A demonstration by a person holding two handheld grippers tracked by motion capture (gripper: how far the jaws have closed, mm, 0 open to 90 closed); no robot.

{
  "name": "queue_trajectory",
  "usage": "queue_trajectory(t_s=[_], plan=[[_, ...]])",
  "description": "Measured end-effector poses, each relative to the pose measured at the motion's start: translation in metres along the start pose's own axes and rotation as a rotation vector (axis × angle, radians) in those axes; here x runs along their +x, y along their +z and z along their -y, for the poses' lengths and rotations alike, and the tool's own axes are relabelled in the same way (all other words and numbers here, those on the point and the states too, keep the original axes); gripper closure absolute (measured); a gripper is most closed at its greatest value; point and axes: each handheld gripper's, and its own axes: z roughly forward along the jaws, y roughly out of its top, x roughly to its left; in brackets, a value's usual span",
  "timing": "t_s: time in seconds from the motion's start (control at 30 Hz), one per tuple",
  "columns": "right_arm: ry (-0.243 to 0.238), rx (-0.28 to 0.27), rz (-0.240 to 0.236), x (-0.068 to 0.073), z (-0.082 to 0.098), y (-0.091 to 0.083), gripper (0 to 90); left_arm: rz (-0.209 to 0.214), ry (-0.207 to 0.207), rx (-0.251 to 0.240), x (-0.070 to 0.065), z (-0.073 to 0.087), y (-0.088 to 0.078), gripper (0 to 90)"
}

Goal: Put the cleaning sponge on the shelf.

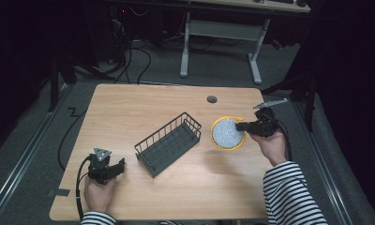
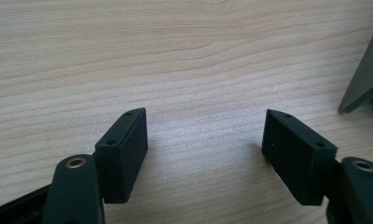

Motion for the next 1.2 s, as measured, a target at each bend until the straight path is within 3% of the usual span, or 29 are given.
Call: queue_trajectory(t_s=[0.47, 0.77, 1.2], plan=[[-0.059, -0.067, -0.056, 0.026, -0.033, -0.011, 83.0, -0.001, 0.002, 0.001, 0.0, 0.0, 0.0, 31.3], [-0.107, -0.064, -0.088, 0.053, -0.058, 0.005, 83.0, 0.0, 0.001, 0.001, 0.0, 0.0, 0.0, 31.2], [-0.13, -0.058, -0.103, 0.075, -0.081, 0.033, 82.9, 0.007, 0.007, 0.0, -0.001, 0.0, 0.0, 31.1]])
